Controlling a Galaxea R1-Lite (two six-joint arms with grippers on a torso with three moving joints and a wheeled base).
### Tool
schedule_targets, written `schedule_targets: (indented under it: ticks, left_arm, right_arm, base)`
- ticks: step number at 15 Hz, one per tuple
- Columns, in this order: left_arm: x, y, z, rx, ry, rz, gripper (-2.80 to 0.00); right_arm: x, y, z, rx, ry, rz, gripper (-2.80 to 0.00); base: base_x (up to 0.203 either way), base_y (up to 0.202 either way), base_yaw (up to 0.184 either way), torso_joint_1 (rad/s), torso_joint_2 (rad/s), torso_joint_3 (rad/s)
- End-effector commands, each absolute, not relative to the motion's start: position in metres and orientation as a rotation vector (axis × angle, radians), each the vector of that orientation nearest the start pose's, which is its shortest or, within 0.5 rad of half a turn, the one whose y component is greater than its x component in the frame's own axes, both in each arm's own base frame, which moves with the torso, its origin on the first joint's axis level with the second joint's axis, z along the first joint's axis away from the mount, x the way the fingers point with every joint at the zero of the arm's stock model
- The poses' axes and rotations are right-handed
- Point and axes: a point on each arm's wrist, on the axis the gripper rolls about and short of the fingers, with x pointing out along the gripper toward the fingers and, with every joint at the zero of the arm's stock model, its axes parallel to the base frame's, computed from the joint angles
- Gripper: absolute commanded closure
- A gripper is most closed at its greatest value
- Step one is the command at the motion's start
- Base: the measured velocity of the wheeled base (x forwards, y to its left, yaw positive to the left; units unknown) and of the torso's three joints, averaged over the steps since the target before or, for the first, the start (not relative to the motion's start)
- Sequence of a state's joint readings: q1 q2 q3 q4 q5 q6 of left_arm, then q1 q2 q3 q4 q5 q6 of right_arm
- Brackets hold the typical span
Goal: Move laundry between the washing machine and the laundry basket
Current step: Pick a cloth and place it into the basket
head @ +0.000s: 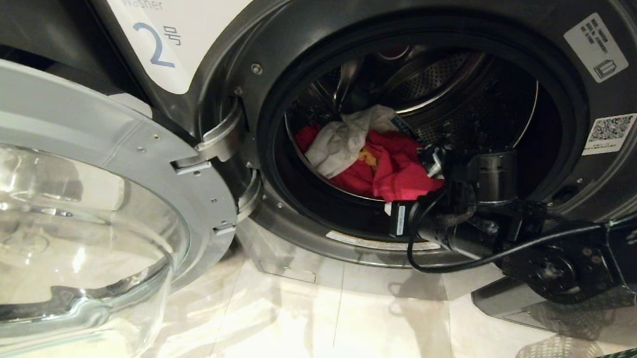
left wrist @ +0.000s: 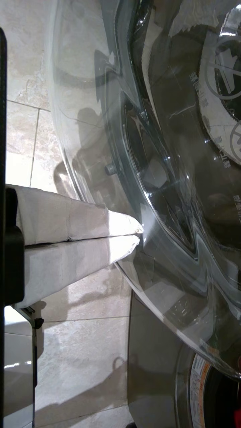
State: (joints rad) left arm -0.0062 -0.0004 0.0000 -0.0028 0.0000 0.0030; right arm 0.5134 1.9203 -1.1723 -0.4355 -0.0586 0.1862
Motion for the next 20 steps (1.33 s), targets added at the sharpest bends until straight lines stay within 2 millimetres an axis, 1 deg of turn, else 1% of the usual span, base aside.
schedule_targets:
  ticks: [1, 2, 5, 7, 8, 10, 12, 14, 17, 19, 20]
  left_arm:
    - [-0.023, 0.000, 0.075, 0.003, -0.002, -0.006, 0.00]
    - [-0.023, 0.000, 0.075, 0.003, -0.002, -0.006, 0.00]
    - [-0.023, 0.000, 0.075, 0.003, -0.002, -0.006, 0.00]
    - [-0.023, 0.000, 0.075, 0.003, -0.002, -0.005, 0.00]
    - [-0.023, 0.000, 0.075, 0.003, -0.002, -0.006, 0.00]
    - [-0.023, 0.000, 0.075, 0.003, -0.002, -0.006, 0.00]
    - [-0.023, 0.000, 0.075, 0.003, -0.002, -0.006, 0.00]
    - [-0.023, 0.000, 0.075, 0.003, -0.002, -0.006, 0.00]
    - [-0.023, 0.000, 0.075, 0.003, -0.002, -0.006, 0.00]
    - [-0.023, 0.000, 0.075, 0.003, -0.002, -0.006, 0.00]
    - [-0.023, 0.000, 0.075, 0.003, -0.002, -0.006, 0.00]
  right_arm:
    - [0.365, 0.198, 0.171, 0.092, 0.334, 0.372, 0.00]
    - [0.374, 0.202, 0.169, 0.090, 0.322, 0.354, 0.00]
    - [0.390, 0.210, 0.163, 0.082, 0.305, 0.333, 0.00]
    - [0.401, 0.214, 0.163, 0.083, 0.284, 0.308, 0.00]
    - [0.408, 0.213, 0.165, 0.084, 0.272, 0.285, -2.80]
    - [0.421, 0.212, 0.165, 0.076, 0.267, 0.228, -2.80]
    - [0.432, 0.211, 0.170, 0.077, 0.240, 0.208, -2.80]
    - [0.436, 0.212, 0.179, 0.045, 0.198, 0.211, -2.80]
    - [0.443, 0.216, 0.200, 0.041, 0.112, 0.220, -2.80]
    - [0.445, 0.216, 0.204, -0.013, 0.084, 0.225, -2.80]
    - [0.447, 0.217, 0.202, -0.038, 0.081, 0.223, -2.80]
  base:
    - [0.000, 0.000, 0.000, 0.000, 0.00, 0.000]
    - [0.000, 0.000, 0.000, 0.000, 0.00, 0.000]
    - [0.000, 0.000, 0.000, 0.000, 0.00, 0.000]
    - [0.000, 0.000, 0.000, 0.000, 0.00, 0.000]
    - [0.000, 0.000, 0.000, 0.000, 0.00, 0.000]
    - [0.000, 0.000, 0.000, 0.000, 0.00, 0.000]
    - [0.000, 0.000, 0.000, 0.000, 0.00, 0.000]
    - [0.000, 0.000, 0.000, 0.000, 0.00, 0.000]
    - [0.000, 0.000, 0.000, 0.000, 0.00, 0.000]
    - [0.000, 0.000, 0.000, 0.000, 0.00, 0.000]
    - [0.000, 0.000, 0.000, 0.000, 0.00, 0.000]
